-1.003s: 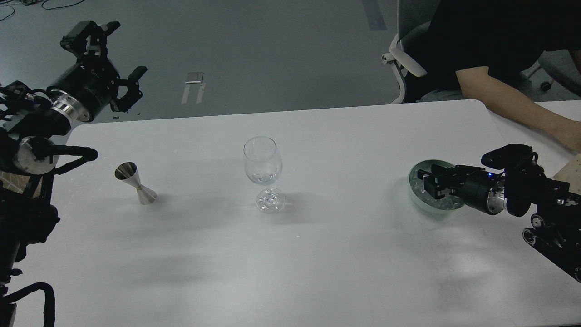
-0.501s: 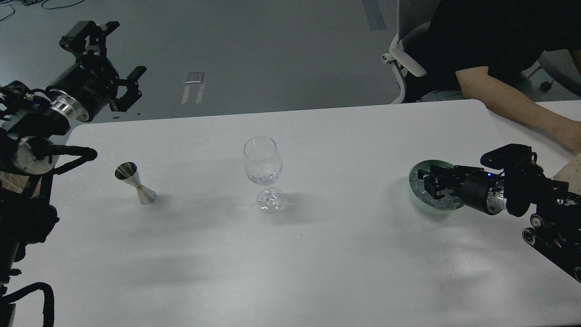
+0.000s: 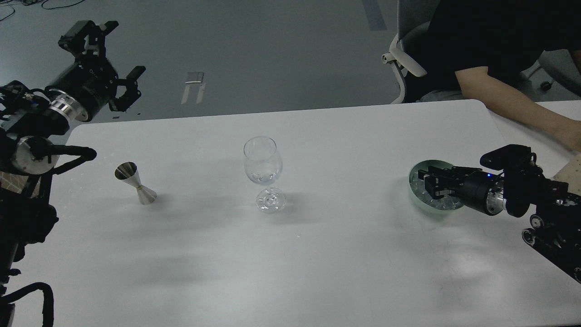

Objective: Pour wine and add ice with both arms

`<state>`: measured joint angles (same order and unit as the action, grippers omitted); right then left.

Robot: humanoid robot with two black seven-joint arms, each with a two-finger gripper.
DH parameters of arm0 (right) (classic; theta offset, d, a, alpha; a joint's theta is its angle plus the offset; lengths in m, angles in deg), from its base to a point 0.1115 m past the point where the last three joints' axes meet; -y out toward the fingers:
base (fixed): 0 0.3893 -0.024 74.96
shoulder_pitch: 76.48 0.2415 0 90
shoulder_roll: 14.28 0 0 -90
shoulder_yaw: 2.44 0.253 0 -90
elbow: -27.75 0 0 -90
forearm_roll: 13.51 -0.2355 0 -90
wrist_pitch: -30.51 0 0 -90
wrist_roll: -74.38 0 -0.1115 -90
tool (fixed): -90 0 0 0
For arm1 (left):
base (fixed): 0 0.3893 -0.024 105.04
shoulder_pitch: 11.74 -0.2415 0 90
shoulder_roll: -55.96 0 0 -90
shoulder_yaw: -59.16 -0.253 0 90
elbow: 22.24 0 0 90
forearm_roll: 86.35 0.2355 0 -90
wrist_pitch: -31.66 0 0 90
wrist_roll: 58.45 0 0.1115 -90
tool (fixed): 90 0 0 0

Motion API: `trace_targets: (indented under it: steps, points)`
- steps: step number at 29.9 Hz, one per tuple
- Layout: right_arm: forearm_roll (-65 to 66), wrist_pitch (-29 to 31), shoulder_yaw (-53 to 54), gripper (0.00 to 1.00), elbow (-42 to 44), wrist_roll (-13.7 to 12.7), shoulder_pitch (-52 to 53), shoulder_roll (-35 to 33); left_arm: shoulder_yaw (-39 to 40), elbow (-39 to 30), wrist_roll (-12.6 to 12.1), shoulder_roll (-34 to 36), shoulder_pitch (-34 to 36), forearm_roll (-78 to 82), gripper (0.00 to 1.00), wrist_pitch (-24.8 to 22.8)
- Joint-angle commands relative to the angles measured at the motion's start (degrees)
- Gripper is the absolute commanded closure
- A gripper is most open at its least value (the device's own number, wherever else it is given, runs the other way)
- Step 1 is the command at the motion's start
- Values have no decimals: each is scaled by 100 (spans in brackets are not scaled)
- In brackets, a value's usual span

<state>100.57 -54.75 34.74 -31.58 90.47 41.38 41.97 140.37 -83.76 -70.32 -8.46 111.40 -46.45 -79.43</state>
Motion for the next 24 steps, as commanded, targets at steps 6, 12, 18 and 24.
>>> trace_targets:
  steps: [6, 12, 18, 24]
  points:
    - [-8, 1, 9, 71, -96, 0, 27, -9, 0, 0, 0, -9, 0, 0, 2, 0]
    - [-157, 98, 9, 71, -605, -9, 27, -562, -9, 0, 0, -9, 0, 0, 2, 0]
    - [-404, 212, 9, 71, -1142, -9, -17, -1195, 0, 0, 0, -26, 0, 0, 2, 0]
    - [-562, 423, 9, 70, -1449, -9, -96, -1564, 0, 0, 0, -44, 0, 0, 2, 0]
